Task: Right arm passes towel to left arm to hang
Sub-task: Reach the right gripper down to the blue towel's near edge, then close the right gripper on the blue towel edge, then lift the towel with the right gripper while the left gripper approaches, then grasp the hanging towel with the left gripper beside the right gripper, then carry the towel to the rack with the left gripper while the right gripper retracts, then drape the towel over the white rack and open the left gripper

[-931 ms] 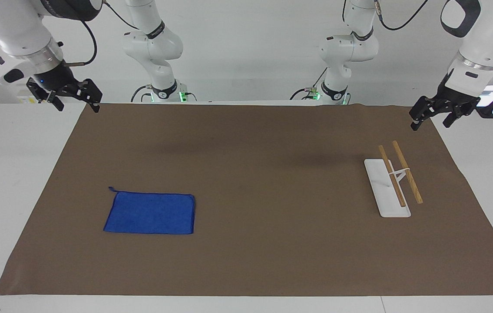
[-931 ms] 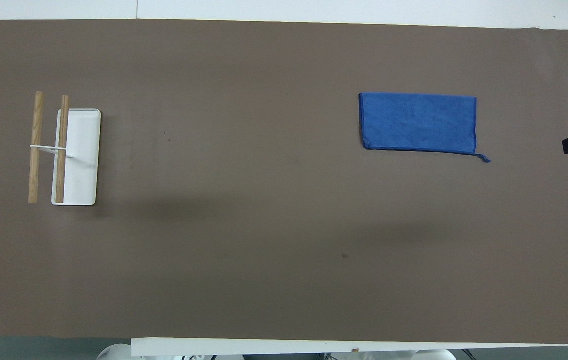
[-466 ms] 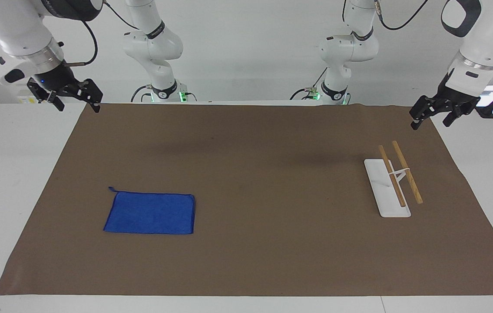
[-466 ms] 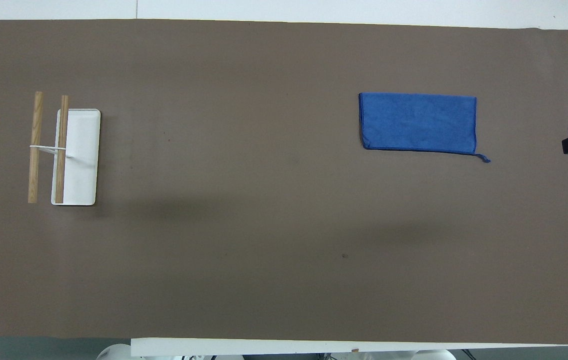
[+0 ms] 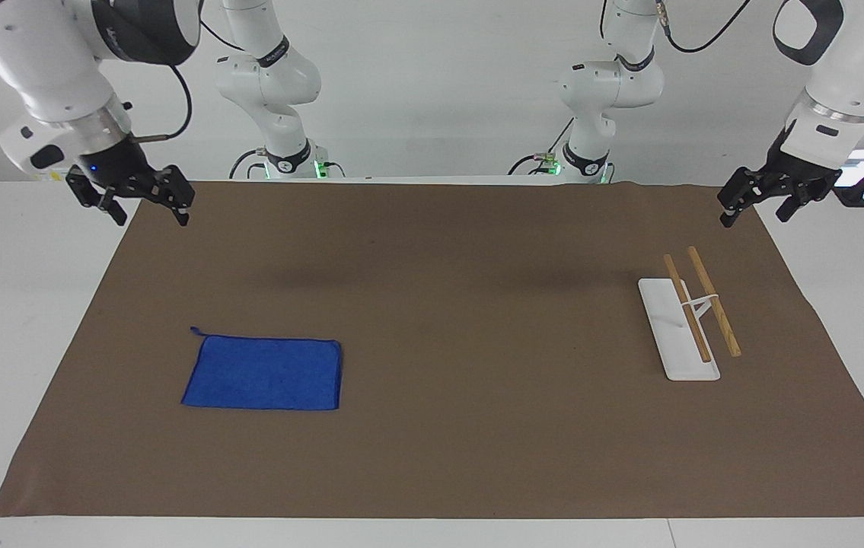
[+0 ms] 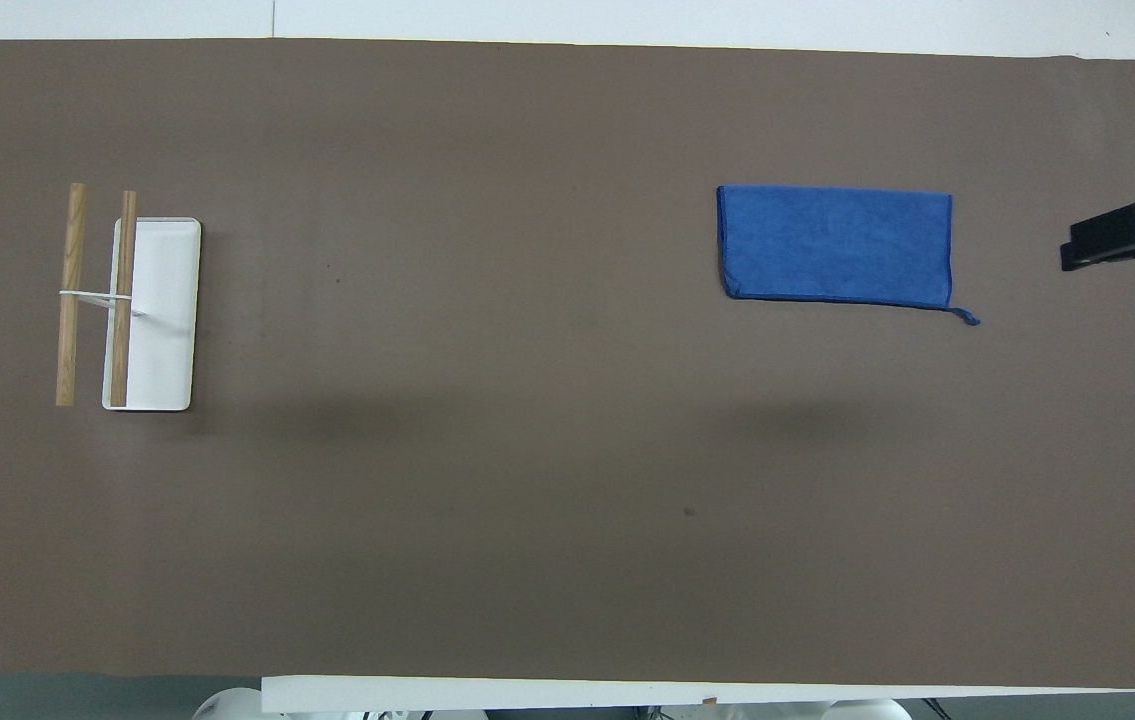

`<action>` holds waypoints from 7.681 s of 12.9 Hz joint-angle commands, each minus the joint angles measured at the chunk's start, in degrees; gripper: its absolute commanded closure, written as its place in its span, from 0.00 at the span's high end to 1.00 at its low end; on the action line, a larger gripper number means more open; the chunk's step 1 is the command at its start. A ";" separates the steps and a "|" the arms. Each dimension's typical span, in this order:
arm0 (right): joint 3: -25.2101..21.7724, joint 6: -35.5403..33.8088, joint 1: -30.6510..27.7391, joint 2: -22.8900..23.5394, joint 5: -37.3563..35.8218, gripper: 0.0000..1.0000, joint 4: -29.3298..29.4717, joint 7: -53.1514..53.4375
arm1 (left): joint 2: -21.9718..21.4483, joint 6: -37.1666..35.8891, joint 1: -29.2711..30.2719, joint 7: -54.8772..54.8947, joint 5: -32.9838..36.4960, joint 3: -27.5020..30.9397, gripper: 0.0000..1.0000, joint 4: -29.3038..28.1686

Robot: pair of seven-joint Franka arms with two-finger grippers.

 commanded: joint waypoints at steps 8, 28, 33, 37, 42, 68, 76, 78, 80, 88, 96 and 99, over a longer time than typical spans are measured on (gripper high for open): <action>0.29 27.78 4.76 16.72 1.70 0.96 -12.96 5.25 | -1.70 -0.33 0.27 -0.68 1.10 -0.19 1.00 -1.82; 0.73 15.61 3.97 15.67 11.95 0.00 -4.39 -1.89 | -1.70 -0.33 -1.21 -0.77 0.66 -0.62 1.00 -1.82; 6.26 9.24 6.86 10.49 29.63 0.00 -1.11 19.05 | -1.87 0.98 -3.15 -12.77 0.57 -0.71 1.00 -3.13; 6.71 15.45 16.00 10.40 41.76 0.00 -0.93 38.15 | -1.17 10.28 -11.13 -36.57 -2.75 -0.71 1.00 -7.78; 6.71 24.70 22.78 10.66 52.74 0.00 -1.29 52.05 | 1.47 20.66 -22.29 -67.52 -3.38 -0.71 1.00 -15.51; 6.71 28.14 24.10 10.84 57.87 0.23 -1.37 57.44 | 7.96 28.51 -28.03 -95.95 -9.27 -0.36 0.00 -11.77; 6.36 27.00 13.06 10.40 22.39 1.00 -4.54 34.46 | 8.06 24.37 -24.18 -83.49 -4.79 0.69 0.00 -3.22; 6.27 23.25 7.09 10.40 15.71 1.00 -4.10 24.18 | 7.01 20.96 -20.14 -76.13 -3.74 0.69 0.00 -3.40; 6.27 18.31 1.71 10.22 9.20 1.00 -2.17 14.76 | 6.57 18.75 -15.39 -66.11 -3.65 0.78 0.00 -3.84; 4.34 -18.59 -2.79 0.76 -5.95 1.00 15.07 5.69 | 2.18 27.24 1.58 -40.69 -0.85 0.87 0.00 -15.77; 0.94 -21.00 -1.50 -3.05 -3.22 1.00 10.15 0.92 | 0.85 43.50 10.38 -28.80 -0.57 0.87 0.14 -28.44; -4.45 -20.56 3.45 -3.05 -3.22 1.00 9.79 0.75 | 1.47 43.62 9.51 -30.03 -0.57 0.78 1.00 -26.87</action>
